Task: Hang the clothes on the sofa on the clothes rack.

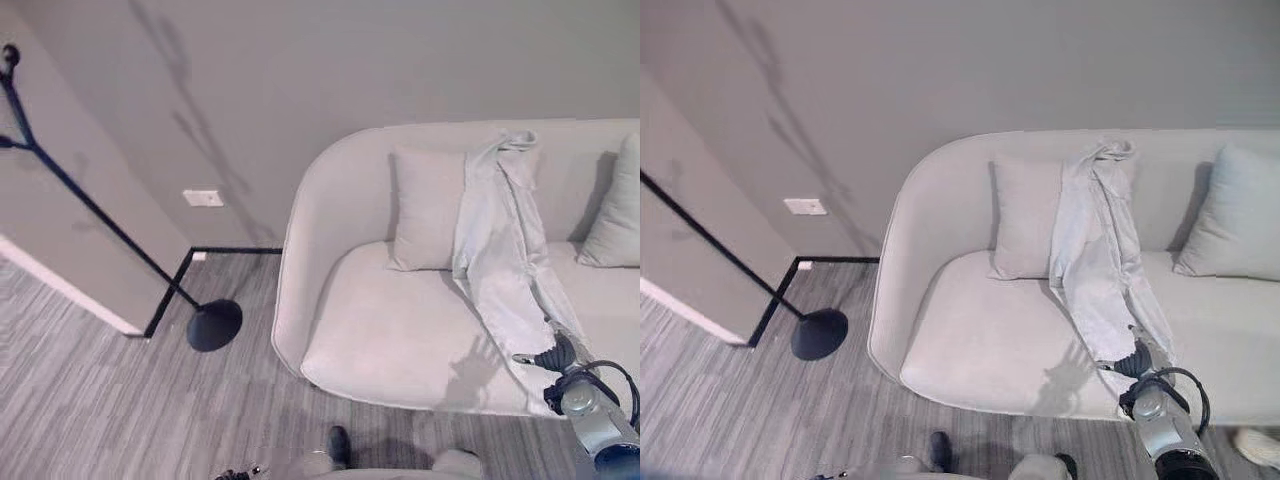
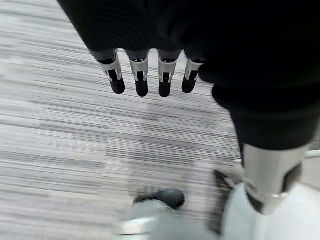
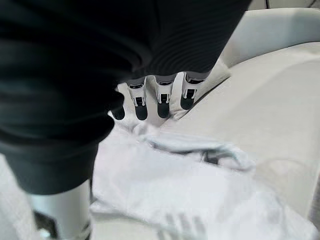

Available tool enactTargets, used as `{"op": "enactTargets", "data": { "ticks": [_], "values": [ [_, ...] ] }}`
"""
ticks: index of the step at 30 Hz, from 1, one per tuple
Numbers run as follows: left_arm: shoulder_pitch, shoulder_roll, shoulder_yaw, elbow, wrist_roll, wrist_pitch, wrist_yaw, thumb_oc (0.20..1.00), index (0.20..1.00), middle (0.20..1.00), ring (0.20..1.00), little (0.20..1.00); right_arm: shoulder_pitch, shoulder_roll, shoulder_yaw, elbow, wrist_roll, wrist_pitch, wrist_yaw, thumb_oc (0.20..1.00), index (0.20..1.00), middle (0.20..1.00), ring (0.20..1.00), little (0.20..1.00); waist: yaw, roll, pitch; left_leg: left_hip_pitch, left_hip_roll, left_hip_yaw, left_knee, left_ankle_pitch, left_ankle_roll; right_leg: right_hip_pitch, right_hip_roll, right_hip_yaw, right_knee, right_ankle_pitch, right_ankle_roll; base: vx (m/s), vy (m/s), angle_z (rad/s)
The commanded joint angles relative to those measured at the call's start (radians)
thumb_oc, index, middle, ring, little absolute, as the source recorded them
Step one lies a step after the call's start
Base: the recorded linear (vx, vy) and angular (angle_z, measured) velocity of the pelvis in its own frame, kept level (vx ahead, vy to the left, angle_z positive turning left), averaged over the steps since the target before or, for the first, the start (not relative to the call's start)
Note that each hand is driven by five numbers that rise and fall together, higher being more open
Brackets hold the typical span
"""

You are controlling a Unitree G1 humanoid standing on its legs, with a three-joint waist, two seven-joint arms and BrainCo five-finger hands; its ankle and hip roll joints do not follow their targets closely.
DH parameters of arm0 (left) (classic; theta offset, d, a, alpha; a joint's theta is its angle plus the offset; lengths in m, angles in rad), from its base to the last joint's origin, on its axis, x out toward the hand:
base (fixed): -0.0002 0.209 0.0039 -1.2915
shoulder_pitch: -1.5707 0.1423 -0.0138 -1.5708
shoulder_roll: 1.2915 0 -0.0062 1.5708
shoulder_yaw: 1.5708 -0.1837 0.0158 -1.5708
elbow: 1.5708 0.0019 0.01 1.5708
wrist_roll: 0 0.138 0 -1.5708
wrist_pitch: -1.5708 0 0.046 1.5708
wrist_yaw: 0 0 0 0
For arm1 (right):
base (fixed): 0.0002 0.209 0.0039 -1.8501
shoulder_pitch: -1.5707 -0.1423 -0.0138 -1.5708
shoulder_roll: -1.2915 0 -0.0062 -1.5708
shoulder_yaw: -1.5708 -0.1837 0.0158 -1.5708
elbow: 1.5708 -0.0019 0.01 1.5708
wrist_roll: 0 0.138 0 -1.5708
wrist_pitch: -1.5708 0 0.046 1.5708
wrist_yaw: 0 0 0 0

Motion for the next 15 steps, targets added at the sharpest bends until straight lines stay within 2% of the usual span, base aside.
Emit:
{"op": "enactTargets", "data": {
  "ticks": [1, 2, 3, 4, 5, 6, 7, 9, 10, 11, 12, 13, 14, 15],
  "values": [
    [-0.076, -0.002, 0.003, -0.034, 0.046, -0.022, 0.016, 1.0, 1.0, 1.0, 1.0, 1.0, -0.112, -0.066, 0.029, -0.02, 0.027, 0.003, -0.048, 1.0, 1.0, 1.0, 1.0, 1.0, -0.034, 0.043, 0.013, 0.185, 0.124, -0.102, -0.196, 0.013, -0.16, 0.047, -0.019, 0.031, -0.085, 0.05, -0.04, 0.05, -0.296, -0.04],
    [-0.079, 0.003, 0.0, -0.043, 0.045, -0.023, 0.017, 1.0, 1.0, 1.0, 1.0, 1.0, -0.113, -0.068, 0.031, -0.006, 0.037, 0.002, -0.053, 1.0, 1.0, 1.0, 1.0, 1.0, -0.032, 0.034, 0.016, 0.179, 0.129, -0.113, -0.195, 0.013, -0.159, 0.039, -0.026, 0.066, -0.086, 0.056, -0.039, 0.04, -0.489, 0.15],
    [-0.092, 0.011, 0.002, -0.05, 0.039, -0.022, 0.018, 1.0, 1.0, 1.0, 1.0, 1.0, -0.094, -0.073, 0.033, -0.004, 0.048, 0.002, -0.059, 1.0, 1.0, 1.0, 1.0, 1.0, -0.026, -0.002, 0.022, 0.168, 0.135, -0.152, -0.199, 0.015, -0.16, 0.036, -0.017, 0.12, -0.085, 0.065, -0.039, 0.03, -0.502, 0.59],
    [-0.095, 0.012, 0.012, -0.052, 0.036, -0.021, 0.018, 1.0, 1.0, 1.0, 1.0, 1.0, -0.1, -0.083, 0.042, -0.008, 0.049, 0.0, -0.058, 1.0, 1.0, 1.0, 1.0, 1.0, -0.02, -0.012, 0.022, 0.166, 0.141, -0.154, -0.2, 0.016, -0.158, 0.031, -0.012, 0.116, -0.083, 0.068, -0.034, 0.05, -0.545, 0.45],
    [-0.085, 0.016, 0.028, -0.05, 0.038, -0.024, 0.018, 1.0, 1.0, 1.0, 1.0, 1.0, -0.123, -0.099, 0.063, -0.01, 0.05, -0.007, -0.054, 1.0, 1.0, 1.0, 1.0, 1.0, -0.012, -0.015, 0.016, 0.17, 0.166, -0.148, -0.21, 0.02, -0.161, 0.03, 0.001, 0.093, -0.08, 0.065, -0.027, 0.08, -0.568, 0.53],
    [-0.059, 0.012, 0.049, -0.05, 0.037, -0.021, 0.023, 1.0, 1.0, 1.0, 1.0, 1.0, -0.132, -0.116, 0.073, -0.03, 0.047, -0.014, -0.043, 1.0, 1.0, 1.0, 1.0, 1.0, -0.001, -0.009, 0.006, 0.166, 0.22, -0.147, -0.215, 0.032, -0.162, 0.04, 0.05, 0.066, -0.075, 0.055, -0.023, 0.11, -0.626, -0.1],
    [-0.05, 0.0, 0.055, -0.048, 0.036, -0.019, 0.024, 1.0, 1.0, 1.0, 1.0, 1.0, -0.13, -0.123, 0.077, -0.033, 0.05, -0.018, -0.038, 1.0, 1.0, 1.0, 1.0, 1.0, -0.009, 0.005, -0.001, 0.155, 0.255, -0.157, -0.215, 0.041, -0.163, 0.05, 0.094, 0.057, -0.072, 0.054, -0.025, 0.11, -0.633, -0.46],
    [-0.03, -0.017, 0.065, -0.058, 0.036, -0.011, 0.024, 1.0, 1.0, 1.0, 1.0, 1.0, -0.111, -0.136, 0.08, -0.056, 0.045, -0.019, -0.03, 1.0, 1.0, 1.0, 1.0, 1.0, -0.022, 0.022, -0.016, 0.137, 0.301, -0.176, -0.206, 0.075, -0.155, 0.063, 0.171, 0.043, -0.064, 0.055, -0.021, 0.16, -0.62, -0.4],
    [-0.012, -0.039, 0.063, -0.099, 0.052, -0.004, 0.011, 1.0, 1.0, 1.0, 1.0, 1.0, -0.116, -0.152, 0.089, -0.05, 0.045, -0.021, -0.031, 1.0, 1.0, 1.0, 1.0, 1.0, -0.023, 0.02, -0.027, 0.101, 0.347, -0.196, -0.116, 0.094, -0.129, 0.087, 0.237, 0.042, -0.094, 0.044, -0.029, 0.2, -0.732, 0.41],
    [-0.025, -0.099, 0.064, -0.12, 0.057, 0.005, 0.035, 1.0, 1.0, 1.0, 1.0, 1.0, -0.121, -0.137, 0.085, -0.015, 0.057, -0.018, -0.046, 1.0, 1.0, 1.0, 1.0, 1.0, -0.024, 0.01, -0.025, 0.084, 0.367, -0.183, -0.083, 0.101, -0.125, 0.102, 0.246, 0.025, -0.104, 0.044, -0.026, 0.16, -0.721, 0.24],
    [0.015, -0.11, 0.091, -0.161, 0.057, 0.017, 0.026, 1.0, 1.0, 1.0, 1.0, 1.0, -0.119, -0.142, 0.08, 0.009, 0.068, -0.025, -0.051, 1.0, 1.0, 1.0, 1.0, 1.0, -0.02, 0.007, -0.012, 0.062, 0.381, -0.159, -0.045, 0.105, -0.115, 0.115, 0.247, 0.007, -0.107, 0.05, -0.027, 0.07, -0.515, 0.11],
    [0.057, -0.104, 0.115, -0.162, 0.058, 0.002, 0.031, 1.0, 1.0, 1.0, 1.0, 1.0, -0.113, -0.141, 0.063, 0.036, 0.091, -0.022, -0.063, 1.0, 1.0, 1.0, 1.0, 1.0, -0.013, -0.007, 0.02, 0.051, 0.357, -0.144, 0.016, 0.091, -0.13, 0.143, 0.255, -0.017, -0.113, 0.044, -0.037, 0.05, -0.472, 0.52],
    [0.059, -0.104, 0.127, -0.155, 0.061, -0.002, 0.033, 1.0, 1.0, 1.0, 1.0, 1.0, -0.115, -0.13, 0.064, 0.019, 0.096, -0.027, -0.057, 1.0, 1.0, 1.0, 1.0, 1.0, -0.005, -0.013, 0.035, 0.041, 0.295, -0.184, 0.042, 0.069, -0.129, 0.157, 0.268, -0.01, -0.122, 0.045, -0.045, 0.06, -0.568, 0.92],
    [0.065, -0.098, 0.142, -0.157, 0.057, -0.013, 0.044, 1.0, 1.0, 1.0, 1.0, 1.0, -0.121, -0.103, 0.079, 0.007, 0.096, -0.039, -0.041, 1.0, 1.0, 1.0, 1.0, 1.0, 0.027, -0.024, 0.044, -0.009, 0.183, -0.222, 0.03, 0.038, -0.136, 0.162, 0.294, 0.006, -0.14, 0.06, -0.061, 0.06, -0.333, 1.04]
  ]
}}
